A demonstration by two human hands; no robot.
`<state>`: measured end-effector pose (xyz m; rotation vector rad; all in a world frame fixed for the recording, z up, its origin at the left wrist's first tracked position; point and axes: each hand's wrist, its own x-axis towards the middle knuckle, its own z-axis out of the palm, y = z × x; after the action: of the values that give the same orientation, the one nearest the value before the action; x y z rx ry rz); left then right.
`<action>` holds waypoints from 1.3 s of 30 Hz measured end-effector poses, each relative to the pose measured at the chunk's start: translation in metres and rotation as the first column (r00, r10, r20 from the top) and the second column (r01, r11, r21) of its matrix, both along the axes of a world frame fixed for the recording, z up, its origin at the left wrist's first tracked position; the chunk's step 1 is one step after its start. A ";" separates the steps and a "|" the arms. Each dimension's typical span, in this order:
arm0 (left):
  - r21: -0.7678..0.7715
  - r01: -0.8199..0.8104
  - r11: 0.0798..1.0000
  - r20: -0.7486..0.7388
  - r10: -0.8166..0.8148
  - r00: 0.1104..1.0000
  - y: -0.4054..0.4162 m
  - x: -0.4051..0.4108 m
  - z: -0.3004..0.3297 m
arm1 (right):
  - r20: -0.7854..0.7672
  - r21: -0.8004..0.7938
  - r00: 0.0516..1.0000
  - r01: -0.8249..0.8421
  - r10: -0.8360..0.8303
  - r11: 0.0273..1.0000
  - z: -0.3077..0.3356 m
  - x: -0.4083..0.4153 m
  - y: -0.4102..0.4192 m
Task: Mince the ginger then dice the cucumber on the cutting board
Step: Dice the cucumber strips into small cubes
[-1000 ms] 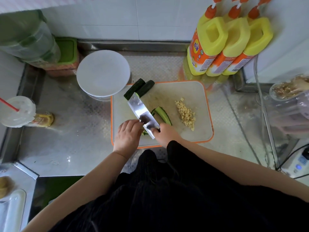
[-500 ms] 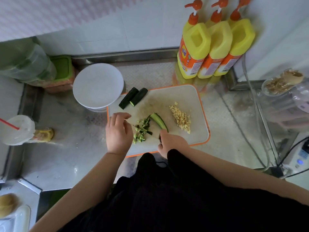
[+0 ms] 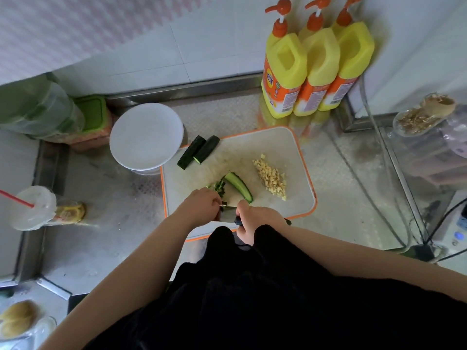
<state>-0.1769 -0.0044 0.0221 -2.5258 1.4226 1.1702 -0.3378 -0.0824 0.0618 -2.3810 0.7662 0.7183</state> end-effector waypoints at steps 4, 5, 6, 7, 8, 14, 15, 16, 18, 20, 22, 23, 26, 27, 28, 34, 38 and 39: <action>-0.136 -0.076 0.988 0.078 0.088 0.993 -0.010 0.001 0.001 | 0.028 -0.022 0.999 -0.028 0.028 0.999 0.004 -0.001 -0.004; -0.163 -0.071 0.984 0.089 0.087 0.992 -0.013 -0.001 0.005 | 0.026 -0.022 0.999 -0.021 0.022 1.000 0.004 -0.002 -0.005; -0.162 -0.070 0.984 0.069 0.082 0.994 -0.015 -0.003 0.009 | 0.022 -0.026 1.000 -0.018 0.019 1.000 0.004 -0.003 -0.005; -0.130 -0.065 0.989 0.030 0.069 0.997 -0.016 -0.006 0.012 | 0.020 -0.032 1.000 -0.014 0.014 0.999 0.003 -0.003 -0.005; -0.087 -0.046 0.995 0.001 0.046 0.999 -0.017 -0.009 0.012 | 0.022 -0.038 1.000 -0.006 0.006 0.999 0.002 -0.004 -0.005; -0.030 0.082 0.996 0.160 -0.076 0.984 -0.023 -0.005 0.001 | 0.053 -0.071 0.997 -0.051 0.055 0.996 0.003 -0.006 -0.006; -0.061 0.080 0.995 0.178 -0.068 0.982 -0.027 -0.002 0.001 | 0.057 -0.078 0.997 -0.054 0.058 0.996 0.003 -0.007 -0.006; -0.106 0.073 0.992 0.185 -0.052 0.981 -0.032 0.000 0.003 | 0.059 -0.083 0.996 -0.055 0.060 0.995 0.002 -0.008 -0.007; -0.151 0.072 0.986 0.172 -0.046 0.984 -0.043 0.004 0.009 | 0.058 -0.086 0.997 -0.050 0.055 0.995 0.001 -0.010 -0.008; -0.106 0.088 0.990 0.107 -0.077 0.991 -0.050 0.009 0.018 | 0.065 -0.086 0.997 -0.032 0.037 0.996 0.000 -0.014 -0.009; -0.008 0.099 0.995 0.015 -0.099 0.995 -0.052 0.016 0.024 | 0.075 -0.094 0.997 -0.023 0.030 0.995 0.000 -0.018 -0.011; 0.051 0.113 0.992 -0.016 -0.113 0.994 -0.051 0.019 0.024 | 0.079 -0.101 0.996 -0.020 0.028 0.995 0.000 -0.020 -0.013; 0.152 0.148 0.977 -0.018 -0.147 0.989 -0.045 0.027 0.016 | 0.094 -0.088 0.996 -0.003 0.011 0.996 0.001 -0.026 -0.016; 0.145 0.139 0.980 -0.008 -0.139 0.990 -0.043 0.028 0.013 | 0.099 -0.081 0.995 -0.001 0.009 0.997 0.001 -0.027 -0.016; 0.113 0.114 0.987 0.000 -0.115 0.993 -0.042 0.028 0.010 | 0.107 -0.078 0.994 0.000 0.008 0.997 0.001 -0.028 -0.016; -0.329 0.201 0.923 0.142 -0.162 0.976 -0.058 0.006 -0.004 | 0.097 -0.076 0.995 -0.007 0.014 0.997 0.002 -0.032 -0.016; -0.094 0.570 0.817 0.370 -0.502 0.781 -0.076 -0.004 -0.017 | 0.073 -0.055 0.997 -0.035 0.039 0.998 0.001 -0.031 -0.016; -0.037 0.602 0.798 0.402 -0.540 0.740 -0.079 -0.005 -0.018 | 0.064 -0.046 0.997 -0.046 0.049 0.998 0.001 -0.031 -0.017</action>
<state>-0.1815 -0.0830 0.0036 -1.9695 2.0213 0.4485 -0.3690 -0.0991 0.0624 -2.4572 0.7077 0.6462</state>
